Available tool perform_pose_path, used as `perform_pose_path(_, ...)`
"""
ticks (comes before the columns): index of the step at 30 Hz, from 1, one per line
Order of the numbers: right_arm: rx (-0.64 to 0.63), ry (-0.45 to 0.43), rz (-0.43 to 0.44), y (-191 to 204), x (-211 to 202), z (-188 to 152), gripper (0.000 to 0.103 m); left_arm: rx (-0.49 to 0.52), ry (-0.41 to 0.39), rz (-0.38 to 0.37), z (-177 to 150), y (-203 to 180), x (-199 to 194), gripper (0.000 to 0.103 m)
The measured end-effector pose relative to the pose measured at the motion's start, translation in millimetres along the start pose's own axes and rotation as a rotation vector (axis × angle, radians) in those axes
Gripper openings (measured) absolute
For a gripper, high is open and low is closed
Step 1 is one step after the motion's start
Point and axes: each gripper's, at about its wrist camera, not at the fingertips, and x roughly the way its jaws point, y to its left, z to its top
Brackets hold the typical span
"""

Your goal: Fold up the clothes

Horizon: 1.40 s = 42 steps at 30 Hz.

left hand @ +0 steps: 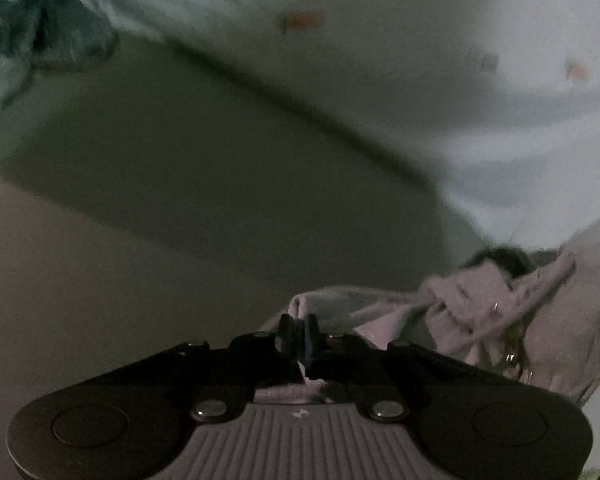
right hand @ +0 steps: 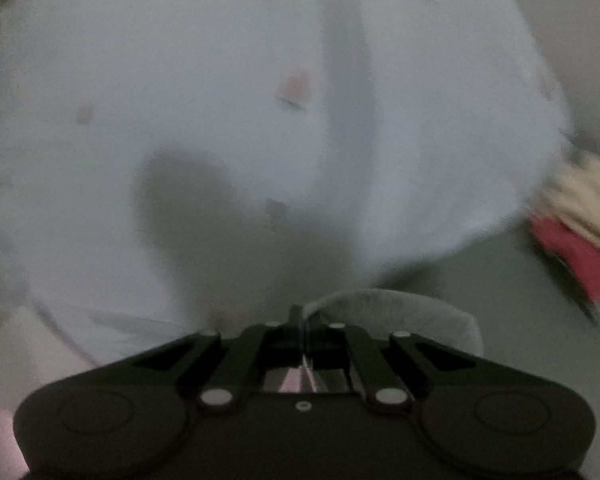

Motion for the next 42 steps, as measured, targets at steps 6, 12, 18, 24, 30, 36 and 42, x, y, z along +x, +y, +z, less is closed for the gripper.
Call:
perform_pose_path(6,-0.111,-0.200,0.314,80,-27,67,0.001,-0.025,-0.393,-0.041,54,-16,-130,0.004)
perform_pose_path(12,-0.265,-0.428,0.528,151,-76,125,0.001,0.014,-0.791,-0.015,79,-56,-245,0.000)
perform_pose_path(18,-0.333,-0.534,0.660,178,-111,151,0.001,0.127,-0.970,-0.001,75,-97,-297,0.000)
perform_pose_path(24,-0.295,-0.434,0.604,136,-105,136,0.001,0.210,-0.560,0.015,33,-107,-195,0.004)
perform_pose_path(30,-0.247,-0.304,0.316,57,-110,107,0.001,0.448,-0.178,0.001,-36,-139,-97,0.026)
perform_pose_path(36,-0.148,-0.254,0.047,-11,-148,76,0.001,0.703,-0.013,-0.085,-81,-179,-47,0.043)
perform_pose_path(42,-0.023,-0.227,-0.157,-70,-179,42,0.001,0.954,0.157,-0.173,-127,-220,3,0.061)
